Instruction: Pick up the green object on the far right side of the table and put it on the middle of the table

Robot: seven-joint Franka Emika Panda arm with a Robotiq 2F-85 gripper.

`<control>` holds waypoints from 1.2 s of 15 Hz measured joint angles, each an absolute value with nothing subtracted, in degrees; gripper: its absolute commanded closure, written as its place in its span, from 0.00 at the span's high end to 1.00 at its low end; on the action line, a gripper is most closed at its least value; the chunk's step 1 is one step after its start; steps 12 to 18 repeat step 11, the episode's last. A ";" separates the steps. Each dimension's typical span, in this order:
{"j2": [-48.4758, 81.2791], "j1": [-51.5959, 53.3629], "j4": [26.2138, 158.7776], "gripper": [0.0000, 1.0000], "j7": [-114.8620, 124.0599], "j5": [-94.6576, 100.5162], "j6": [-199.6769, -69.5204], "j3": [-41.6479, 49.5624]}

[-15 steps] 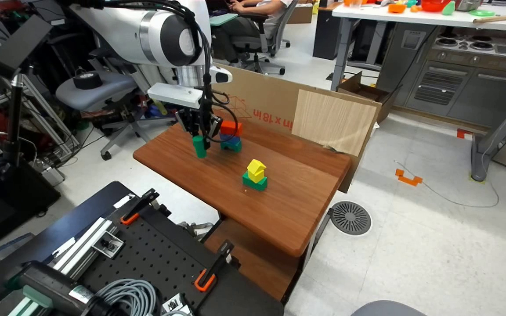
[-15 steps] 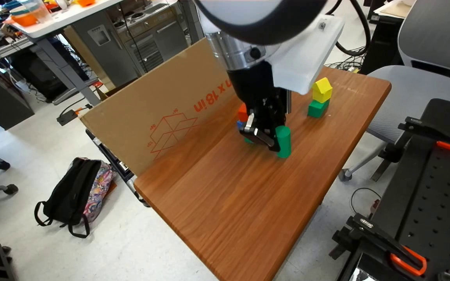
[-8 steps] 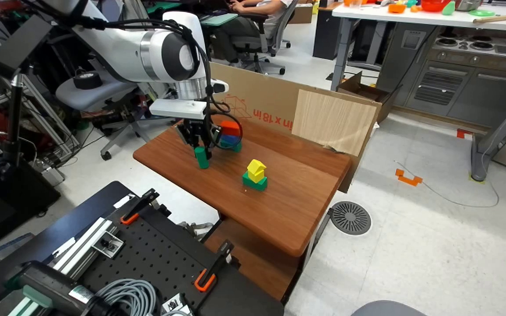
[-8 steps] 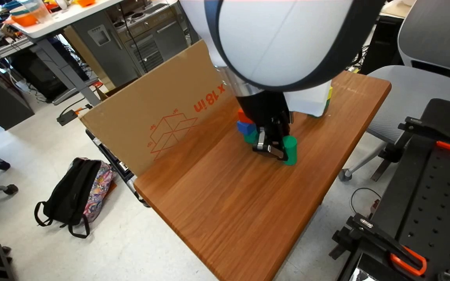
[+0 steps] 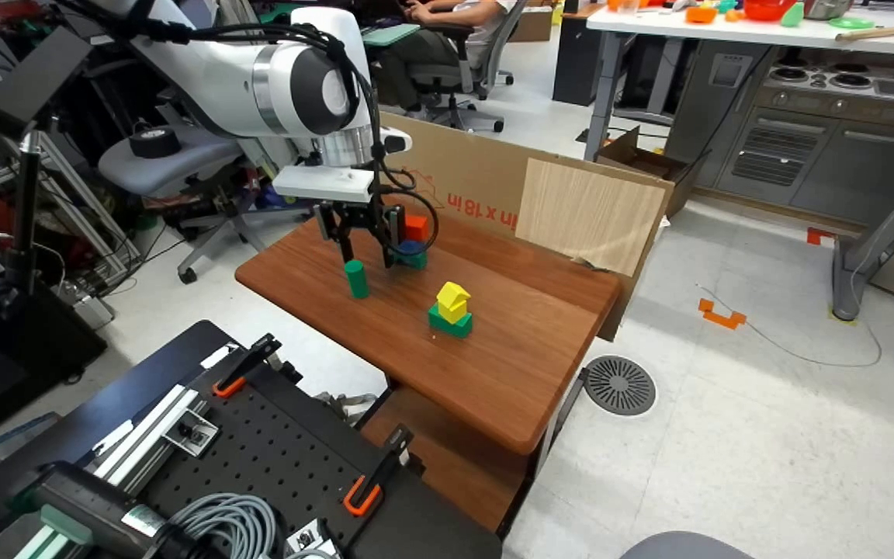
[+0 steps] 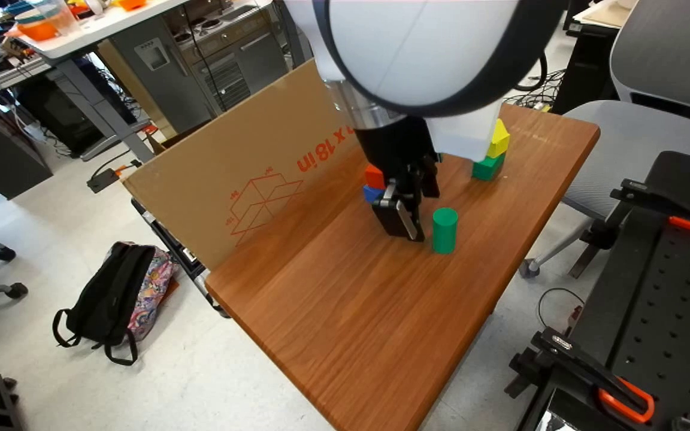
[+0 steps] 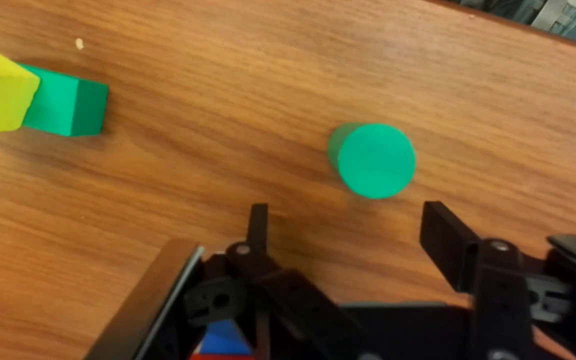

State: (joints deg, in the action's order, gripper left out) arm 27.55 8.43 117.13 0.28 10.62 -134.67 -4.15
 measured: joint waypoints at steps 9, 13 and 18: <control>17.54 1.09 116.86 1.00 -0.73 2.44 -134.38 -1.67; 16.73 0.68 116.87 1.00 -0.59 2.47 -133.25 -0.34; 16.73 0.68 116.87 1.00 -0.59 2.47 -133.25 -0.34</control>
